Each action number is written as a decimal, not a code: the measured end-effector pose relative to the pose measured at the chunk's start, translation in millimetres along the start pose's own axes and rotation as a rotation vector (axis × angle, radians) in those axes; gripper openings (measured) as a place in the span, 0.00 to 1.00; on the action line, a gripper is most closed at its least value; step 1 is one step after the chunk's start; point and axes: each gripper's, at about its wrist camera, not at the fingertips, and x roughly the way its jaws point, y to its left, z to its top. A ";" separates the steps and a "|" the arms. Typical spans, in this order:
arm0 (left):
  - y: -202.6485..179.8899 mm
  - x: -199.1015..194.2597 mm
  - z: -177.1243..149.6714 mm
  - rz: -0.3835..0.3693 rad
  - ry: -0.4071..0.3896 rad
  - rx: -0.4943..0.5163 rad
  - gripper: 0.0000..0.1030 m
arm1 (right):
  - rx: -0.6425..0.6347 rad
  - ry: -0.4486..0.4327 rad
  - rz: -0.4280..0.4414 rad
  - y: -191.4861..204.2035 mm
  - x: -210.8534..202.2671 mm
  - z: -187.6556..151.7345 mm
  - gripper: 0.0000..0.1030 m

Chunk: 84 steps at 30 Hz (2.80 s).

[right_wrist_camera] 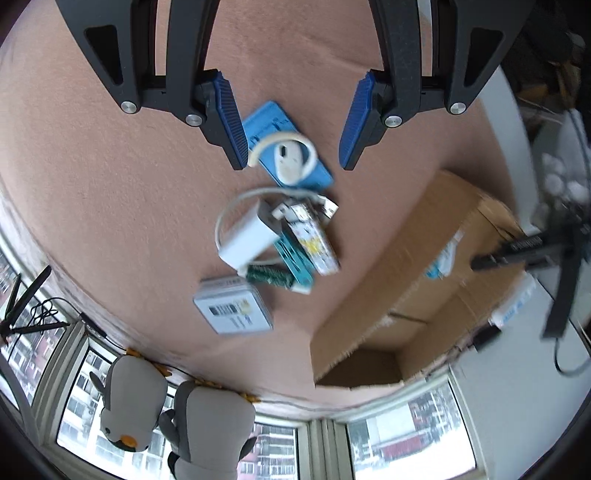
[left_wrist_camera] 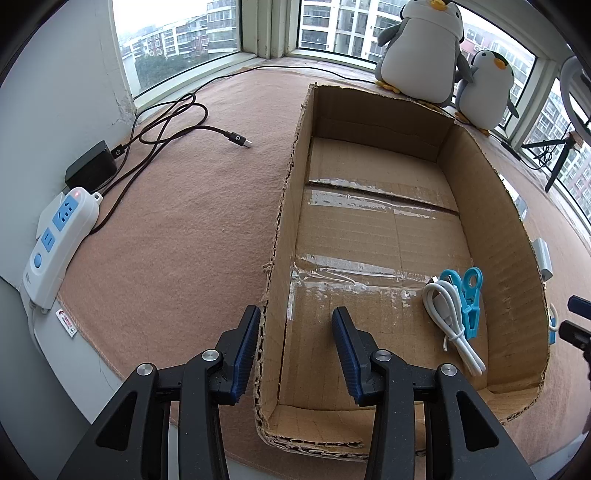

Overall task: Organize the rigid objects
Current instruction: 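Grasp the white earbud with the right tool, then carry the white earbud with the right tool and release it into the box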

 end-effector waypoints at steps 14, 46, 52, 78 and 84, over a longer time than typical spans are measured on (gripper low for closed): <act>0.5 0.0 -0.1 -0.001 0.000 0.001 0.42 | 0.003 0.043 0.005 -1.8 22.3 3.9 0.58; 0.4 0.0 0.1 -0.002 0.000 0.002 0.42 | 0.010 0.039 0.031 3.0 21.7 -0.3 0.38; 0.4 0.0 0.1 -0.003 0.000 0.002 0.42 | 0.021 0.006 0.042 4.7 7.4 2.1 0.38; 1.8 0.0 -2.0 -0.015 0.000 0.007 0.42 | -0.040 -0.188 0.242 108.8 -15.1 78.7 0.38; 2.3 -0.4 -2.1 -0.018 0.000 0.005 0.42 | -0.037 -0.178 0.237 112.1 -3.4 85.7 0.41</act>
